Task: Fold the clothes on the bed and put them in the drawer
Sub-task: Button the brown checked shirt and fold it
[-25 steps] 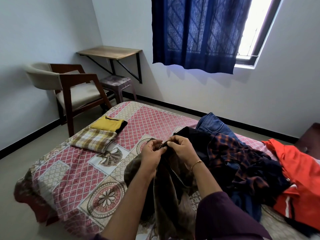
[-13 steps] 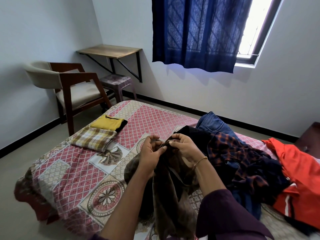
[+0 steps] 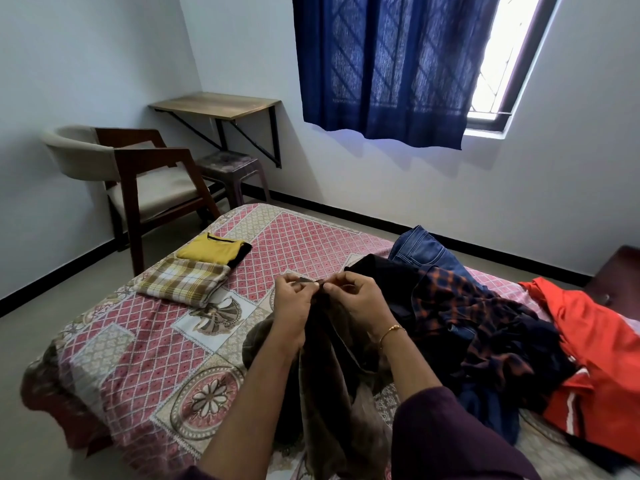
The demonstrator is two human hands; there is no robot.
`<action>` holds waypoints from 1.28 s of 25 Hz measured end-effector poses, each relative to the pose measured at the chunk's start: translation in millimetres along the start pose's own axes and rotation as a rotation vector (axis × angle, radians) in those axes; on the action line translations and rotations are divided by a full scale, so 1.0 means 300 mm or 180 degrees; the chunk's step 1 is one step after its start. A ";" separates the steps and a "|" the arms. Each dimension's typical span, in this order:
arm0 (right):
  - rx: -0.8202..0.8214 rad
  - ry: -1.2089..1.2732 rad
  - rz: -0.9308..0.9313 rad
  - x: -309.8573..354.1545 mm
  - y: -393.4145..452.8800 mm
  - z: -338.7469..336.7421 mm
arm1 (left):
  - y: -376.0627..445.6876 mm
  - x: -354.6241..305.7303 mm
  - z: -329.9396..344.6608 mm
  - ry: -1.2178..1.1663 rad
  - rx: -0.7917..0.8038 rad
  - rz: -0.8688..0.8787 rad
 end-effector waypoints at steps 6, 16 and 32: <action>-0.0016 -0.1574 -0.0335 0.048 0.021 0.011 | -0.003 -0.014 -0.012 0.0463 0.0139 0.0296; 0.0080 -0.1674 -0.0715 0.027 0.002 0.060 | 0.010 0.080 0.007 -0.1241 0.0221 -0.0880; 0.0261 0.2234 0.0568 0.019 -0.016 0.077 | 0.025 -0.119 0.068 -0.0128 0.0459 0.0371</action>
Point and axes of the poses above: each hand's wrist, its own y-axis towards the middle knuckle, its own z-axis out of the palm, x = y × z, the point moved 6 cm from there along y, towards the middle knuckle, and after that the axes turned 4 degrees about y, right-handed, at the moved point
